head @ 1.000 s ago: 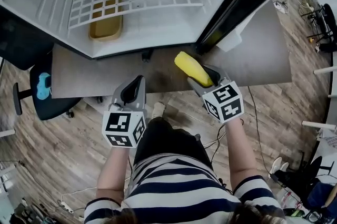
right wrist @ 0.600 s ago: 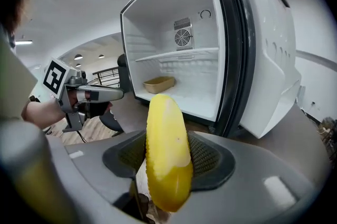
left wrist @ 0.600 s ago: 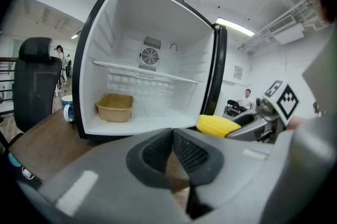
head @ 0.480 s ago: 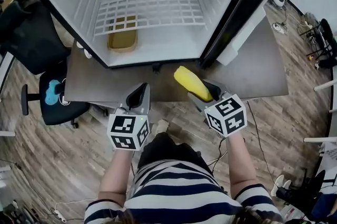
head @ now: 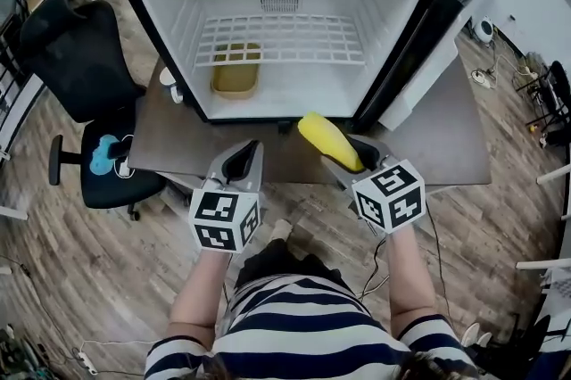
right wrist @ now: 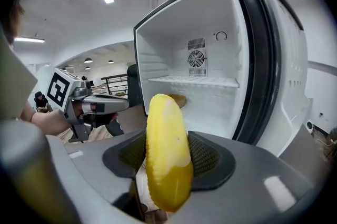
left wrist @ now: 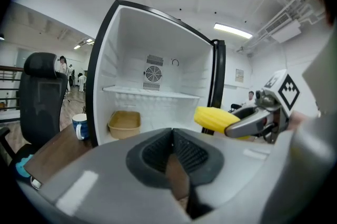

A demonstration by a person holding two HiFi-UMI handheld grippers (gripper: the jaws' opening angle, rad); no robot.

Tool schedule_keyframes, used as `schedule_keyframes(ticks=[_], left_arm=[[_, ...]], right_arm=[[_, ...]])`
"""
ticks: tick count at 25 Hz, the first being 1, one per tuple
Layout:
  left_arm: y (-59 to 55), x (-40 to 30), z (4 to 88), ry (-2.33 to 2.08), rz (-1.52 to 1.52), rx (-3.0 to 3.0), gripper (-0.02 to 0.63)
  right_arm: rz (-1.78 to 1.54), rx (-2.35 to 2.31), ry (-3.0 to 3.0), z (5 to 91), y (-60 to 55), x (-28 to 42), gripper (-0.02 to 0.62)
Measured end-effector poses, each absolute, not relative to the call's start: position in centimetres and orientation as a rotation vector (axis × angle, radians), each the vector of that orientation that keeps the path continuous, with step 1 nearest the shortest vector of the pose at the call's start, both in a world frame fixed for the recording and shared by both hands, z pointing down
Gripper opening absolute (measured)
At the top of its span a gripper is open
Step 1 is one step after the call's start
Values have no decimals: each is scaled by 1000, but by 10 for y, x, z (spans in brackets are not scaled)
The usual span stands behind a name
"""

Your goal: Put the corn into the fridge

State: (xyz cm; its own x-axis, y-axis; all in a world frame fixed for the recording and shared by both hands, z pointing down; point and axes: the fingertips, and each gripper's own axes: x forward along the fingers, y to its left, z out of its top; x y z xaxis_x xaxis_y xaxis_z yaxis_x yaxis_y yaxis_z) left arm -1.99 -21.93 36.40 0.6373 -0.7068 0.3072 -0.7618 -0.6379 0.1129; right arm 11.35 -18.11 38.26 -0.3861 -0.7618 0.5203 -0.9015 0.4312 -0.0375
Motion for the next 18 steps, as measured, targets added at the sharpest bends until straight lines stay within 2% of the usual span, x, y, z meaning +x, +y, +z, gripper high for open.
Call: schedule_keyframes(ticks=[18], left_arm=[[-262, -74, 312, -1416, 259, 2629, 0]], right_arm=[[208, 1341, -2372, 303, -272, 59, 244]])
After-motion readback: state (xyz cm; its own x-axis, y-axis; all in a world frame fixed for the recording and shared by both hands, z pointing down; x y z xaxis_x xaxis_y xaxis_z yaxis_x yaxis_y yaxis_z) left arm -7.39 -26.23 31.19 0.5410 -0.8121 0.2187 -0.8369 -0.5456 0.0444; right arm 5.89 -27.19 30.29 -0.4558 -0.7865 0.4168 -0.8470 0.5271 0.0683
